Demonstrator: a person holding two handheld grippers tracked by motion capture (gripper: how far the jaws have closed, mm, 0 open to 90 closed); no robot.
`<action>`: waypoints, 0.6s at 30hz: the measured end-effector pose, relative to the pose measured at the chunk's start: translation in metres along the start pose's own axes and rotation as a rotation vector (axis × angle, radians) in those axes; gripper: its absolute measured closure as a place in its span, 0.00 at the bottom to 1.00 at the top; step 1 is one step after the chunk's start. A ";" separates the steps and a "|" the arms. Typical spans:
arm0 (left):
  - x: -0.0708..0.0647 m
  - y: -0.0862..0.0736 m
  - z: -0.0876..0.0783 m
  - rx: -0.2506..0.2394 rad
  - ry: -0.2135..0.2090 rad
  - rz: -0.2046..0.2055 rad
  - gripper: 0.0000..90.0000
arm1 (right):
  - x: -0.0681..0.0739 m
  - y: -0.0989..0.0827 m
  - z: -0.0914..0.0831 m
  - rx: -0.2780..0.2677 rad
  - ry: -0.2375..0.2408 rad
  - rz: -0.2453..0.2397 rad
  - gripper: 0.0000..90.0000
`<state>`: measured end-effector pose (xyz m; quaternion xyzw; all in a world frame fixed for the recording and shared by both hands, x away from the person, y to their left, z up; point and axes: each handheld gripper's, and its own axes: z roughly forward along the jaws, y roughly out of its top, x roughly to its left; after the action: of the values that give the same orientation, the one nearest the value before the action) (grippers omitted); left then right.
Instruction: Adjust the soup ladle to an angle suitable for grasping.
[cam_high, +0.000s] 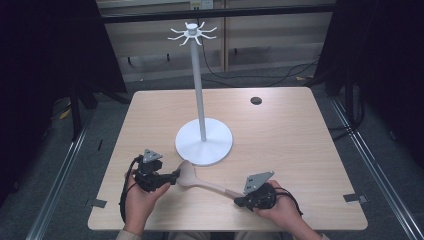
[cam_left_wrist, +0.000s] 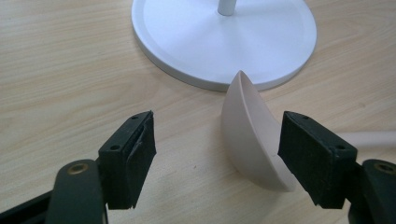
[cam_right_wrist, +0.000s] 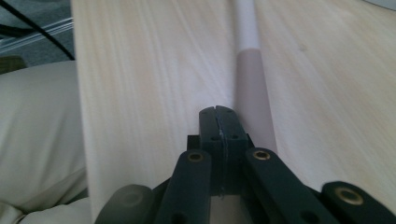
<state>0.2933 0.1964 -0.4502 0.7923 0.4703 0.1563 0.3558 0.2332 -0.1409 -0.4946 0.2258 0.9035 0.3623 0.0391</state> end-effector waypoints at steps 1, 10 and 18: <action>0.000 0.000 0.000 -0.001 -0.002 0.000 0.30 | -0.004 -0.002 -0.003 0.010 -0.028 0.002 1.00; -0.001 0.002 0.001 -0.007 -0.027 -0.006 0.28 | -0.027 -0.011 -0.010 -0.021 -0.171 0.061 1.00; 0.000 0.003 0.001 -0.013 -0.035 -0.003 0.26 | -0.042 -0.011 -0.007 -0.056 -0.255 0.149 1.00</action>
<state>0.2953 0.1949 -0.4488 0.7919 0.4641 0.1451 0.3693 0.2646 -0.1708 -0.5007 0.3351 0.8614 0.3578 0.1330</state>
